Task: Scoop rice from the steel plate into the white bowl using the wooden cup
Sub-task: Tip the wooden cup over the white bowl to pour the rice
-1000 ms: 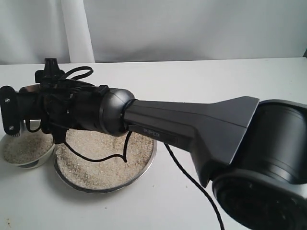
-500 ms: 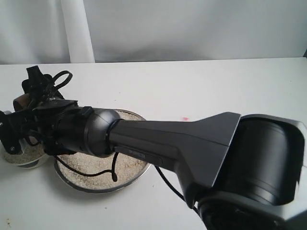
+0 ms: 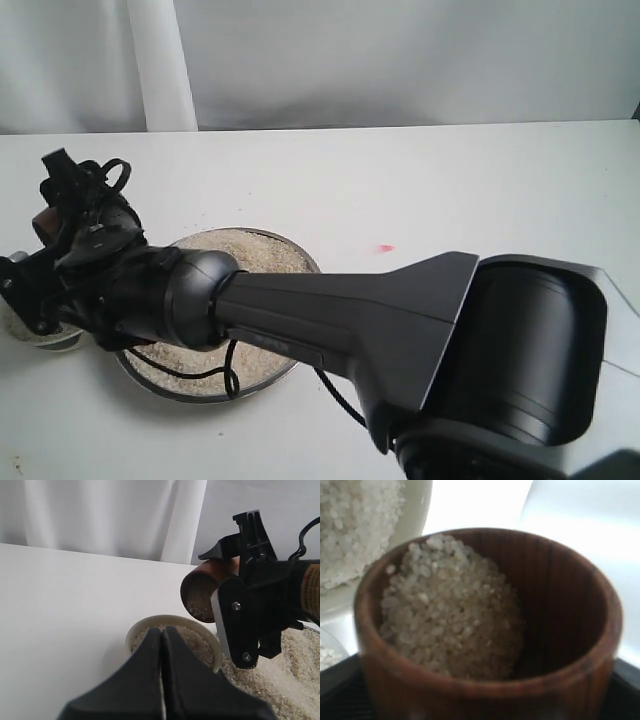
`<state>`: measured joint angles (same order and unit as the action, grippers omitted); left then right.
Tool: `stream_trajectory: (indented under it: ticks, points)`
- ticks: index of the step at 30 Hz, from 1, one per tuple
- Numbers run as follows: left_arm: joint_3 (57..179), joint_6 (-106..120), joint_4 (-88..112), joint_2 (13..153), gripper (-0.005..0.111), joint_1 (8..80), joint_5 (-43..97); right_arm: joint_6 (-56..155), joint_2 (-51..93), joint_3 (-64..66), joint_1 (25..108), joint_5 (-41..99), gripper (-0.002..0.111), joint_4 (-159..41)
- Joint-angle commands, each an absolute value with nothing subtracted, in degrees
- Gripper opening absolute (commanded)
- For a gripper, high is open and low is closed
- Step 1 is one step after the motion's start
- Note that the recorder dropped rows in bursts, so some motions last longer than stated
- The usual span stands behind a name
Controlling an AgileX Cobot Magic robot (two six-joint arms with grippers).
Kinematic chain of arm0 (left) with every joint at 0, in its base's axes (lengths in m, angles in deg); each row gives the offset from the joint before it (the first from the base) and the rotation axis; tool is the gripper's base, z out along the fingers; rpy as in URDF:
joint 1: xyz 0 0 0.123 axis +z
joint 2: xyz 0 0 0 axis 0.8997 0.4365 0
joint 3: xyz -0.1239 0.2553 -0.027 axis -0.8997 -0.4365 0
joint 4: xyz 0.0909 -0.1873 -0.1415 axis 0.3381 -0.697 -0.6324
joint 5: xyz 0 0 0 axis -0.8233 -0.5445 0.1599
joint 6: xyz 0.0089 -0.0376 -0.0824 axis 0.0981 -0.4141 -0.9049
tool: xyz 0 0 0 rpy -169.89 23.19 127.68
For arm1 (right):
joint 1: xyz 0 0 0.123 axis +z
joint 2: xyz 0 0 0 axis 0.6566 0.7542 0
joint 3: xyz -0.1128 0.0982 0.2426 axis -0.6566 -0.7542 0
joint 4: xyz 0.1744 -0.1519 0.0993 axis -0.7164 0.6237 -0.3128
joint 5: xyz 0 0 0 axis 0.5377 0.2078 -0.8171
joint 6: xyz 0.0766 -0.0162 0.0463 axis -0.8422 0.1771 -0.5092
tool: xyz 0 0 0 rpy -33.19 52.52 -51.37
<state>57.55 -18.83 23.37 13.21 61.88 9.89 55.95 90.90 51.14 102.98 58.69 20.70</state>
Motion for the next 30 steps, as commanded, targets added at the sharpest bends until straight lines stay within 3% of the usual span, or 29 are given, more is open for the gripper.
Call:
stream_trajectory:
  ticks: [1, 30]
  points:
    - [57.4, -19.1, 23.3, 13.2, 0.0, 61.8, 10.3, 55.6, 90.5, 51.7, 104.1, 59.4, 0.0, 25.8]
    - [57.4, -19.1, 23.3, 13.2, 0.0, 61.8, 10.3, 58.2, 91.2, 51.7, 106.5, 64.3, 0.0, 32.9]
